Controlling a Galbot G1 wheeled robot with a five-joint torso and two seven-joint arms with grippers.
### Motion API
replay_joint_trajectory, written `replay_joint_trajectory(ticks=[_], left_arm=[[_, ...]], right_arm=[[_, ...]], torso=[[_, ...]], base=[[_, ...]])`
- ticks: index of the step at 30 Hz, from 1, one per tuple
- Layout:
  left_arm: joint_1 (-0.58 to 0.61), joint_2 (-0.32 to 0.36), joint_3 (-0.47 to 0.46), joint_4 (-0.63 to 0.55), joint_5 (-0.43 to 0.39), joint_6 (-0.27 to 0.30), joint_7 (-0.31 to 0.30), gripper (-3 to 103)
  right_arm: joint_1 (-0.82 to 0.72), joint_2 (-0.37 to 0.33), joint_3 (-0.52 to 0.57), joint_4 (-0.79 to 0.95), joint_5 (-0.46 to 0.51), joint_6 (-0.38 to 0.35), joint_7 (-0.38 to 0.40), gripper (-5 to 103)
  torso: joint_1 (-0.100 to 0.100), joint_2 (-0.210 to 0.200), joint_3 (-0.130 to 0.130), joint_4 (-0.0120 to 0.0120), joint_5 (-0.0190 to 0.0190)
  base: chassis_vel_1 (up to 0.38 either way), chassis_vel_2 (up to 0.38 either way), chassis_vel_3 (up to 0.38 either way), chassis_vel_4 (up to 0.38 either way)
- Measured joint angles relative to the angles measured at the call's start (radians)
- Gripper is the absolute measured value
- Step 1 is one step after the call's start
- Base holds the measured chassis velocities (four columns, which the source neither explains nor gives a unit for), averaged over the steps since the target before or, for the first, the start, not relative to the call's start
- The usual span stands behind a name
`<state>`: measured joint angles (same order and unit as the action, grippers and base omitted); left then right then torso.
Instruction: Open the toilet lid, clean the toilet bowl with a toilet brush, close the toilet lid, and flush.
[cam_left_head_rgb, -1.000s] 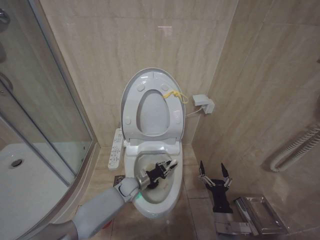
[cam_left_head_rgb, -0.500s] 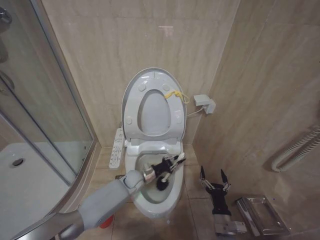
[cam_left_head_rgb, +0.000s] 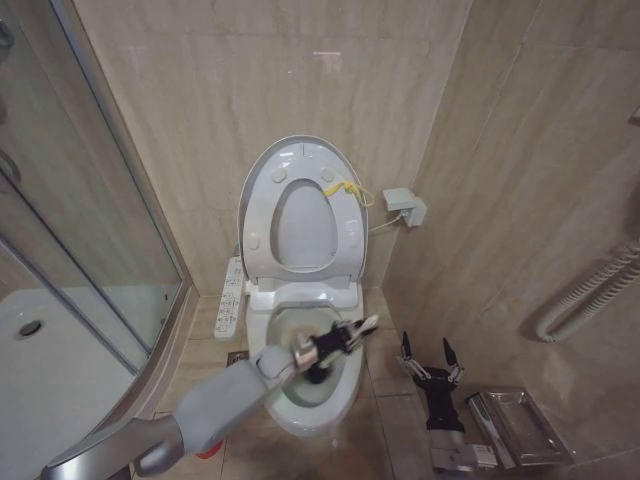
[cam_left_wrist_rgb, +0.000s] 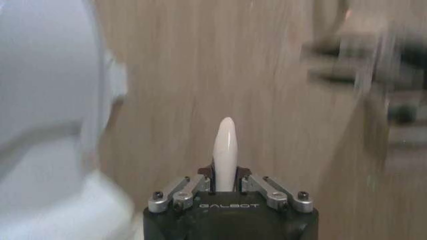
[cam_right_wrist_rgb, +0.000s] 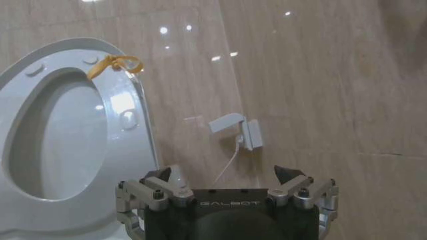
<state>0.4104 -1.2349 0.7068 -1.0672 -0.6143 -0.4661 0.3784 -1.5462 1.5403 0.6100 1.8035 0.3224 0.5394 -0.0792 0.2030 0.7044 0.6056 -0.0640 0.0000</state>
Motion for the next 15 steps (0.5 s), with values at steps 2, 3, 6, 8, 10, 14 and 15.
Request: replay_joint_trajectory(ticks=[2,3,6,8,10,14,15], left_arm=[[0.0,-0.005,-0.01,-0.019,-0.005,0.003,-0.003,20],[-0.001,-0.012,-0.018,-0.048,-0.014,0.01,-0.004,20],[-0.009,-0.032,-0.025,-0.086,-0.022,0.017,-0.006,20],[-0.007,-0.034,-0.022,-0.074,-0.015,0.016,-0.007,20],[0.008,-0.03,-0.003,0.004,0.01,0.005,-0.009,20],[0.011,-0.038,-0.01,0.009,0.027,0.001,-0.018,20],[-0.002,-0.054,-0.018,-0.048,0.011,0.016,-0.028,20]], right_arm=[[-0.002,-0.001,-0.001,0.002,0.0,0.003,-0.001,100],[-0.004,-0.001,0.001,0.003,0.0,0.004,-0.001,100],[-0.01,-0.001,0.007,0.005,0.002,0.008,-0.001,100],[-0.011,-0.001,0.009,0.006,0.002,0.009,-0.001,100],[-0.013,-0.003,0.007,0.009,0.002,0.009,0.0,100],[-0.019,-0.005,0.006,0.016,0.002,0.011,-0.001,100],[-0.024,-0.004,0.01,0.018,0.002,0.013,-0.001,100]], torso=[[0.0,0.0,0.0,0.0013,0.0005],[0.0,0.0,0.0,0.0014,0.0003],[0.0,0.0,0.0,-0.0015,-0.0004],[0.0,0.0,0.0,-0.0017,-0.0001],[0.0,0.0,0.0,-0.0003,0.0],[0.0,0.0,0.0,0.0013,0.0004],[0.0,0.0,0.0,-0.0002,-0.0001]], base=[[0.0,0.0,0.0,0.0],[0.0,0.0,0.0,0.0],[0.0,0.0,0.0,0.0],[0.0,0.0,0.0,0.0],[0.0,0.0,0.0,0.0],[0.0,0.0,0.0,0.0],[0.0,0.0,0.0,0.0]])
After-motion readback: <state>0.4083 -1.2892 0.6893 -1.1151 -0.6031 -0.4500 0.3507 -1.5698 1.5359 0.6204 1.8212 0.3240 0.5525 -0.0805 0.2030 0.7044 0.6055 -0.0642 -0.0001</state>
